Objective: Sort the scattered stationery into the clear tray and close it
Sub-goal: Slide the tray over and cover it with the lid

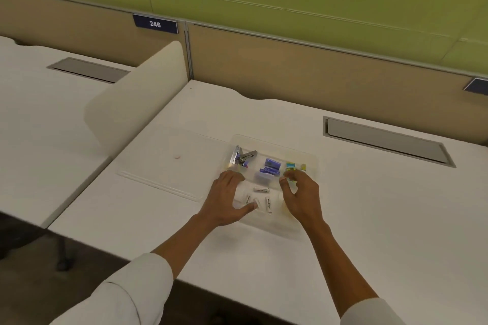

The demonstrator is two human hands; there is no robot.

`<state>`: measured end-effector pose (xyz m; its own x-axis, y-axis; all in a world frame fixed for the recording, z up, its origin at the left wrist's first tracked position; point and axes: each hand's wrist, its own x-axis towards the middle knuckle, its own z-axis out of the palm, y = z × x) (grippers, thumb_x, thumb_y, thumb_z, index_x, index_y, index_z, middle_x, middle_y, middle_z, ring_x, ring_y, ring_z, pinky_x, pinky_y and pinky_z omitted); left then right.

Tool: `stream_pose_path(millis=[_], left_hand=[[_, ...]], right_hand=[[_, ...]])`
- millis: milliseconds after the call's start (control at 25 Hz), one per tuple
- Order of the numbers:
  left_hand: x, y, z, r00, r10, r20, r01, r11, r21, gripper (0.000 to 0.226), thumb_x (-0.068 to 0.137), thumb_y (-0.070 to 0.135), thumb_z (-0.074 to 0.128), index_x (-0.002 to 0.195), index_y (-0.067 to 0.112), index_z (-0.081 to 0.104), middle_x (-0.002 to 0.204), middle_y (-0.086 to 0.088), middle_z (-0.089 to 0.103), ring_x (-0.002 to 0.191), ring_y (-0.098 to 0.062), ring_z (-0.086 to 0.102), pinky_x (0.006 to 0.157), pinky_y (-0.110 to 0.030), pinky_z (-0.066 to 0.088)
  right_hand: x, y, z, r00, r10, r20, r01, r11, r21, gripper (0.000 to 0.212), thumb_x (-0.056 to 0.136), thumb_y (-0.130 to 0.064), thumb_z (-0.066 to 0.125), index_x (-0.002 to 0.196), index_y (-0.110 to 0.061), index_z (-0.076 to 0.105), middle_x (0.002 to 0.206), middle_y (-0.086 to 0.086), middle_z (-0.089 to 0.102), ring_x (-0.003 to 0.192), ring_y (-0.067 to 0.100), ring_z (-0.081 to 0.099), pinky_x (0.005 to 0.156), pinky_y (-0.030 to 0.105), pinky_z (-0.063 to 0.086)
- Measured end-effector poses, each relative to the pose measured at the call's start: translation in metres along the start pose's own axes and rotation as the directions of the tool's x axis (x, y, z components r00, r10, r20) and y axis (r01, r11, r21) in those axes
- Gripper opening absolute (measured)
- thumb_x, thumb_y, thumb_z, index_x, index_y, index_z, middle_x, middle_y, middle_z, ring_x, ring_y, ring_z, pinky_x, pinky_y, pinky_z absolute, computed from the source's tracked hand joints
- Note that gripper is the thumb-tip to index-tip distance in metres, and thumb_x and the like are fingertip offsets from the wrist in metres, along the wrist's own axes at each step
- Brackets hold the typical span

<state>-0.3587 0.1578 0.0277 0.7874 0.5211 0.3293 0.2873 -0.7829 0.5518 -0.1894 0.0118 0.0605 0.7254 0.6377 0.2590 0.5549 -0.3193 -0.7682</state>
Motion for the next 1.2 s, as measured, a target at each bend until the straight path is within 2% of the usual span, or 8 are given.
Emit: stream_pose_path(millis=[200,320,440,600,840,960,1080,1200], left_hand=[[-0.021,-0.022,-0.032,0.944,-0.253,-0.214,0.276,0.958,0.084,0.064,0.080,0.057,0.060,0.123,0.010,0.053,0.124,-0.006,0.057,0.117,-0.024,0.049,0.091,-0.040,0.047],[-0.039,-0.039,-0.044,0.814,-0.517,-0.265,0.542,0.840,0.026,0.063,0.086,0.046,0.063,0.131,0.006,0.047,0.133,-0.012,0.051,0.126,-0.030,0.044,0.096,-0.046,0.043],[-0.045,-0.064,-0.059,0.672,-0.710,-0.211,0.729,0.684,0.019,0.068,0.088,0.042,0.063,0.137,0.004,0.038,0.141,-0.017,0.042,0.129,-0.036,0.038,0.098,-0.049,0.042],[-0.046,-0.102,-0.076,0.601,-0.776,-0.194,0.798,0.596,0.088,0.066,0.089,0.042,0.060,0.135,0.002,0.037,0.139,-0.020,0.042,0.126,-0.038,0.038,0.095,-0.049,0.044],[-0.045,-0.167,-0.109,0.569,-0.799,-0.195,0.822,0.543,0.174,0.061,0.090,0.038,0.058,0.133,0.001,0.036,0.137,-0.022,0.042,0.126,-0.037,0.036,0.095,-0.049,0.044],[-0.044,-0.195,-0.120,0.577,-0.801,-0.159,0.816,0.555,0.162,0.064,0.088,0.037,0.060,0.133,-0.001,0.035,0.136,-0.022,0.041,0.126,-0.037,0.035,0.094,-0.049,0.043],[-0.038,-0.213,-0.128,0.594,-0.796,-0.118,0.800,0.569,0.190,0.069,0.087,0.040,0.062,0.134,-0.001,0.034,0.133,-0.022,0.043,0.124,-0.038,0.037,0.094,-0.047,0.042],[-0.027,-0.223,-0.136,0.580,-0.808,-0.106,0.809,0.556,0.190,0.075,0.086,0.043,0.063,0.137,-0.001,0.031,0.136,-0.021,0.042,0.126,-0.037,0.037,0.097,-0.047,0.039]], right_hand=[[-0.001,-0.039,0.042,0.989,-0.117,0.086,0.103,0.982,0.160,0.016,0.090,-0.023,0.068,0.103,-0.014,0.071,0.098,-0.005,0.071,0.092,0.010,0.067,0.081,0.037,0.059],[-0.005,-0.062,0.065,0.969,-0.193,0.156,0.160,0.966,0.203,0.017,0.088,-0.024,0.066,0.101,-0.014,0.070,0.097,-0.002,0.072,0.088,0.011,0.068,0.077,0.038,0.059],[-0.013,-0.087,0.094,0.921,-0.287,0.262,0.248,0.953,0.172,0.019,0.088,-0.023,0.064,0.104,-0.013,0.070,0.100,0.000,0.072,0.087,0.013,0.067,0.078,0.036,0.059],[-0.037,-0.114,0.152,0.791,-0.348,0.502,0.383,0.923,0.037,0.030,0.089,-0.029,0.061,0.115,-0.015,0.065,0.121,0.003,0.068,0.110,0.021,0.062,0.096,0.034,0.049],[-0.040,-0.137,0.236,0.769,-0.095,0.632,0.325,0.910,-0.258,0.053,0.093,-0.028,0.058,0.142,-0.011,0.045,0.159,0.012,0.032,0.151,0.032,0.018,0.119,0.043,0.025],[-0.038,-0.135,0.255,0.763,0.048,0.645,0.242,0.904,-0.354,0.057,0.095,-0.029,0.054,0.146,-0.008,0.039,0.160,0.014,0.029,0.150,0.034,0.017,0.118,0.045,0.027],[-0.037,-0.134,0.261,0.793,0.071,0.605,0.211,0.900,-0.382,0.046,0.094,-0.027,0.056,0.135,-0.008,0.048,0.142,0.010,0.047,0.134,0.029,0.040,0.103,0.040,0.042],[-0.034,-0.136,0.260,0.835,0.084,0.544,0.165,0.905,-0.392,0.037,0.091,-0.027,0.059,0.124,-0.009,0.056,0.129,0.007,0.058,0.115,0.026,0.053,0.091,0.035,0.045]])
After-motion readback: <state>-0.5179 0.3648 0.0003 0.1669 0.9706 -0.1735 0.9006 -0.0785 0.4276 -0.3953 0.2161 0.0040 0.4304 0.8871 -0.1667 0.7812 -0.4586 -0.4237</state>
